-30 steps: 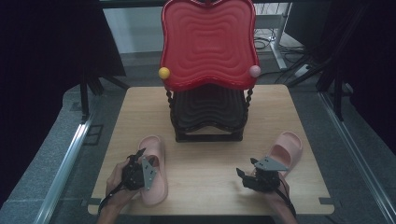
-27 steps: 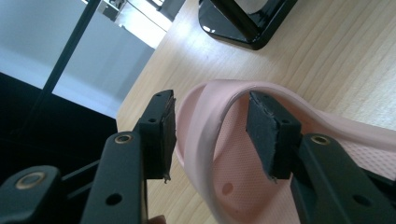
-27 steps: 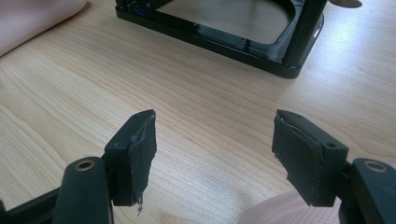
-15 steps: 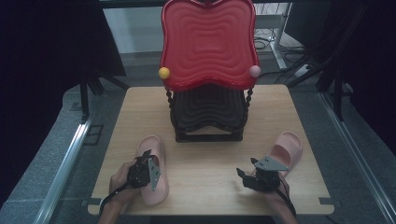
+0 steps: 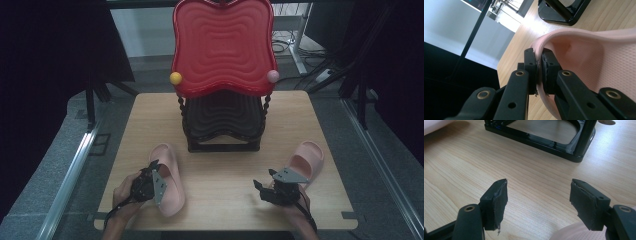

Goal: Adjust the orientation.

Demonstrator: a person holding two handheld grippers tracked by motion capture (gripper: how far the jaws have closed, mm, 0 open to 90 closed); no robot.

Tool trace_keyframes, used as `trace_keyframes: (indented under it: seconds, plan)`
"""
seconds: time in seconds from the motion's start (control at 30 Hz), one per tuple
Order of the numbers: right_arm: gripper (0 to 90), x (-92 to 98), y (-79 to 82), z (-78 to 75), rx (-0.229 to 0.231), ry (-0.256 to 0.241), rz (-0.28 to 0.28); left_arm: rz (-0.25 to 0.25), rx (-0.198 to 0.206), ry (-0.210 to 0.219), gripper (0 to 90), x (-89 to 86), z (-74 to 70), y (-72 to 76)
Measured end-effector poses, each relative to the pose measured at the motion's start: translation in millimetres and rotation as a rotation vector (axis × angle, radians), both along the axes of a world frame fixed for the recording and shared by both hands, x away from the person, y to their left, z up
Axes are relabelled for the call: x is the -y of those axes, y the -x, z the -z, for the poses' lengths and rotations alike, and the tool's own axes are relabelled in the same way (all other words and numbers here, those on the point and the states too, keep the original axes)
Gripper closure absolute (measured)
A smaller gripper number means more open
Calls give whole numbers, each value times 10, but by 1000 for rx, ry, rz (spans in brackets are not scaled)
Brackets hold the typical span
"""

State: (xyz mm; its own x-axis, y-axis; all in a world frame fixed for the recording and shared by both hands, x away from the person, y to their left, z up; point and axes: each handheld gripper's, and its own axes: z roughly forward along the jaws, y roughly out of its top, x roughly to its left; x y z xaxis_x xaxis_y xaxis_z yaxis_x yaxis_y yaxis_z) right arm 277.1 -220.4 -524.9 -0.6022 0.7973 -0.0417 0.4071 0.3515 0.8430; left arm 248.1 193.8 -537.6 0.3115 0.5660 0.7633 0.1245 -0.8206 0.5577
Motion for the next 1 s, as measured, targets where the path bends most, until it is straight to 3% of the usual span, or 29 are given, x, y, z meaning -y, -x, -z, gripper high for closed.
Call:
trace_keyframes:
  seconds: [0.3,0.43,0.73,1.0]
  plan:
    - [307,8,0,-7,3,2,4,12,6,-3,842,21,-3,15]
    - [307,7,1,-7,4,2,4,24,31,1,843,27,-51,55]
    - [307,8,0,-7,4,2,5,68,75,2,842,111,-230,164]
    - [307,16,1,-13,5,-1,9,148,109,36,842,270,-454,320]
